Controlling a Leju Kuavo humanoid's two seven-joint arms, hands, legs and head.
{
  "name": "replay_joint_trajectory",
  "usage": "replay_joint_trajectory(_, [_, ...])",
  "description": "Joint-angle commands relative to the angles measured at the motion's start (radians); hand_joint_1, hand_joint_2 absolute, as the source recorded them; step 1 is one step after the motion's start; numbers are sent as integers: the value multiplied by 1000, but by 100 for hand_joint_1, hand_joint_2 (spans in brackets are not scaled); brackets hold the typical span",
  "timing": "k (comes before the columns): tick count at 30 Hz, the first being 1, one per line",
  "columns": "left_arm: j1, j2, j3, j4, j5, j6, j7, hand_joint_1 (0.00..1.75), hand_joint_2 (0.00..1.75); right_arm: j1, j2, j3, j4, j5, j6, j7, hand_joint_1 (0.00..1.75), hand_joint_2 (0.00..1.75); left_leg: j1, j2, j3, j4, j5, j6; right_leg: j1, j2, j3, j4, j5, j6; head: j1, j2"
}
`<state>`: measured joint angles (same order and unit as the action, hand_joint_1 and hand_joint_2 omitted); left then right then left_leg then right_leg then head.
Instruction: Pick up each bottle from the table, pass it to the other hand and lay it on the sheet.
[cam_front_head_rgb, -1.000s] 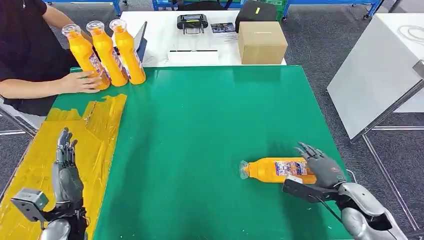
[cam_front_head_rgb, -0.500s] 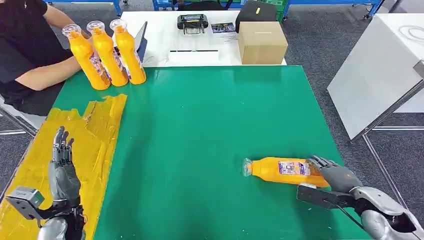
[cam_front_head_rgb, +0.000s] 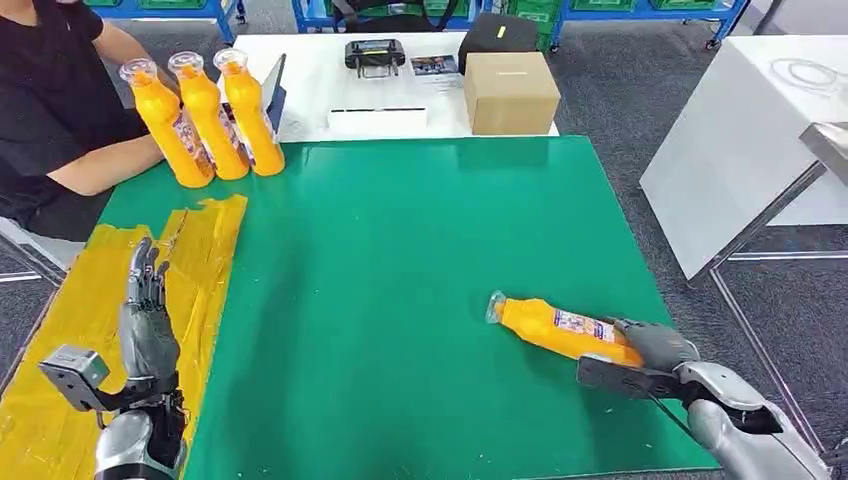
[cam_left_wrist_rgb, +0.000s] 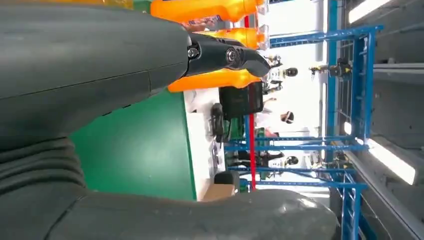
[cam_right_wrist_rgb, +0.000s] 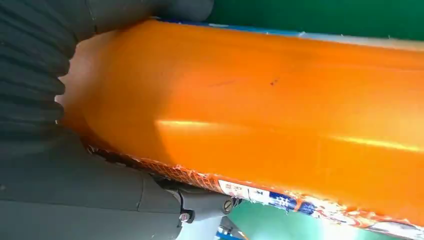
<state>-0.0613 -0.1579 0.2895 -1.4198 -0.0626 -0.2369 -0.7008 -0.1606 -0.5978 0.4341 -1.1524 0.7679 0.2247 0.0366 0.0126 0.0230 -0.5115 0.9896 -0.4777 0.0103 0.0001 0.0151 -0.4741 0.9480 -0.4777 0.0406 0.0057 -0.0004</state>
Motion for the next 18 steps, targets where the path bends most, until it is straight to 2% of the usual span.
replay_joint_trajectory(1, [-48, 26, -22, 86, 8, 2, 3, 0, 0, 17, 170, 73, 282, 30, -36, 12, 175, 175, 2, -7, -7, -2, 7, 0, 2, -6, -4, -4, 6, -1, 0, 0])
replay_joint_trajectory(2, [-47, 26, -21, 85, 9, 2, 3, 0, 0, 15, 173, 73, 288, 31, -39, 11, 175, 175, 2, -7, -10, -2, 9, 1, 2, -6, -6, -5, 8, -1, 0, 0])
replay_joint_trajectory(4, [-45, 26, -18, 81, 15, 1, 3, 0, 0, 13, 181, 73, 300, 33, -44, 8, 175, 175, 5, 0, -2, 1, 4, 1, 5, -1, 3, -5, 7, -3, 0, 0])
replay_joint_trajectory(6, [-45, 27, -18, 83, 18, 0, 3, 0, 0, 10, 198, 69, 322, 39, -56, 3, 175, 175, 6, 1, -11, -1, 10, 1, 6, 0, -5, -8, 13, -3, 0, 0])
replay_joint_trajectory(7, [-45, 27, -19, 83, 18, 0, 3, 0, 0, 9, 208, 61, 332, 39, -65, -1, 175, 175, 8, 5, -4, 4, 3, 1, 7, 5, 2, -5, 9, -4, 0, 0])
replay_joint_trajectory(8, [-43, 27, -18, 80, 20, 0, 3, 0, 0, 12, 218, 51, 331, 38, -79, -5, 175, 175, 8, 3, -12, 4, 6, 1, 7, 4, -6, -5, 12, -4, 0, 0])
replay_joint_trajectory(9, [-40, 28, -15, 76, 21, 0, 3, 0, 0, 13, 228, 35, 324, 30, -96, -10, 175, 175, 9, 8, 3, 5, -1, 1, 9, 9, 8, -5, 6, -5, 1, 0])
replay_joint_trajectory(11, [-25, 26, -4, 60, 24, 0, 3, 0, 0, 20, 261, -13, 287, -2, -148, -35, 175, 175, 8, 7, -14, 8, 6, 2, 8, 8, -9, -2, 12, -6, 1, 0])
replay_joint_trajectory(12, [-11, 23, 3, 46, 32, -1, 7, 0, 0, 30, 284, -51, 247, -30, -182, -70, 175, 175, 10, 14, -1, 5, 3, 1, 10, 14, 3, -5, 12, -6, 0, 0])
replay_joint_trajectory(13, [5, 21, 10, 32, 42, -6, 18, 0, 0, 48, 317, -98, 193, -77, -210, -117, 175, 175, 8, 12, -14, 5, 8, 2, 8, 13, -9, -4, 16, -6, 1, 0])
replay_joint_trajectory(14, [29, 12, 22, 15, 73, -26, 52, 0, 0, 84, 371, -161, 90, -141, -258, -183, 175, 175, 10, 18, -6, 1, 7, 2, 10, 17, -2, -9, 18, -4, 0, 0])
replay_joint_trajectory(15, [53, 1, 28, -5, 110, -50, 85, 0, 0, 123, 411, -197, -17, -180, -284, -215, 175, 175, 9, 16, -12, 0, 11, 2, 9, 16, -9, -9, 21, -5, 0, 0])
replay_joint_trajectory(16, [84, -13, 30, -32, 147, -76, 114, 0, 0, 163, 428, -202, -136, -180, -287, -193, 175, 175, 10, 17, -4, 1, 6, 2, 10, 17, 0, -9, 17, -5, 1, 0])
replay_joint_trajectory(17, [94, -15, 25, -39, 146, -78, 113, 0, 0, 177, 428, -198, -178, -176, -276, -166, 175, 175, 9, 17, -10, 0, 8, 2, 9, 17, -7, -8, 18, -5, 0, 0])
replay_joint_trajectory(18, [101, -22, 25, -39, 183, -92, 162, 0, 175, 194, 433, -208, -222, -197, -286, -181, 175, 175, 8, 14, -11, -1, 9, 2, 8, 14, -5, -9, 18, -5, 1, 0])
